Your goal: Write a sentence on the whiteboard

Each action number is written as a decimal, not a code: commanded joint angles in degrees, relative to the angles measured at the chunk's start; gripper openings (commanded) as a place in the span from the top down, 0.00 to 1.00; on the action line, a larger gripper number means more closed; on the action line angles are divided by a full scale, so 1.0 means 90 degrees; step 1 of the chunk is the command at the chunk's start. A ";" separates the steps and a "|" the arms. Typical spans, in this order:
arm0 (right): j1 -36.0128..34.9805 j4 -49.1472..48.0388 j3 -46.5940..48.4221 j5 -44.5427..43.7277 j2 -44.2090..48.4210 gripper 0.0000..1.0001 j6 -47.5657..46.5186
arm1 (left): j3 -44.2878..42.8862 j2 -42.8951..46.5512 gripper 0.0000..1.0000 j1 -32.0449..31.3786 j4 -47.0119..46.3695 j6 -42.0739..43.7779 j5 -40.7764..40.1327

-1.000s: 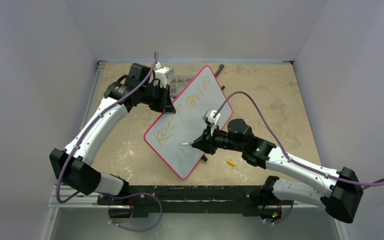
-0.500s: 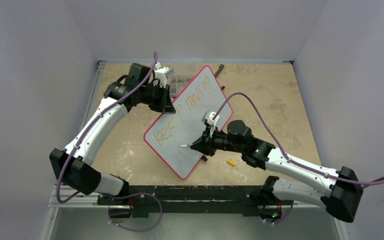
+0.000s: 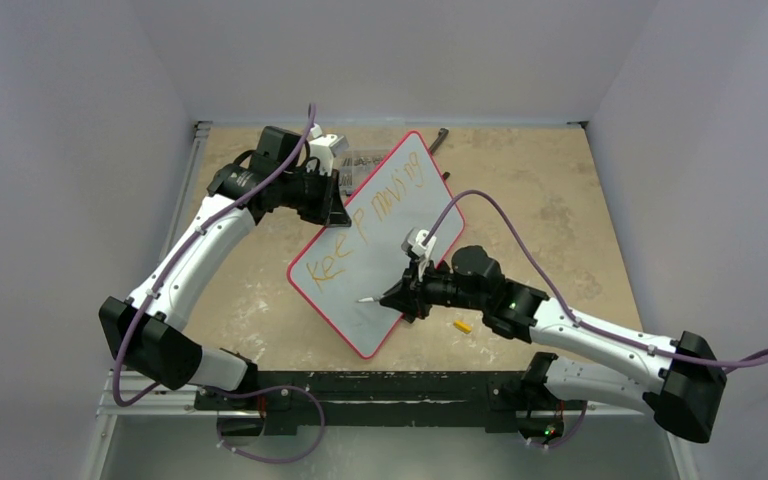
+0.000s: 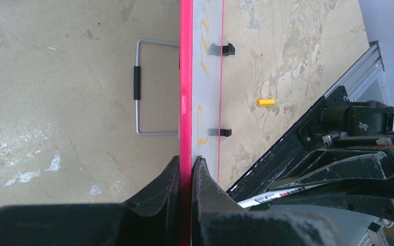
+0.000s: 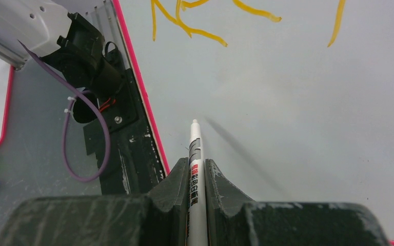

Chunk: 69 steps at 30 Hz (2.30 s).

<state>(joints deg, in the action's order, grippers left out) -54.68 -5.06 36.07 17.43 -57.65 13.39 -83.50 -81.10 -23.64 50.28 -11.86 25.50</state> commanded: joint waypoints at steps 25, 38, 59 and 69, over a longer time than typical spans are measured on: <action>-0.0271 -0.0316 -0.0050 -0.0651 0.0204 1.00 0.0261 | 0.0020 0.0032 1.00 0.0167 -0.0226 0.0546 -0.1016; -0.0330 -0.0170 -0.0059 -0.1052 0.0419 1.00 0.0323 | 0.0011 0.0055 1.00 0.0175 -0.0235 0.0517 -0.0928; -0.0341 -0.0730 0.0285 -0.0918 -0.0256 1.00 0.0264 | 0.0030 0.0061 1.00 0.0179 -0.0235 0.0506 -0.0929; -0.0350 -0.0761 0.0121 -0.1001 -0.0433 1.00 0.0195 | 0.0029 0.0037 1.00 0.0177 -0.0238 0.0506 -0.0938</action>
<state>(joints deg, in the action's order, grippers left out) -57.47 -9.15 35.90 8.71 -61.82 16.43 -83.44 -81.10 -23.46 50.28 -11.84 25.71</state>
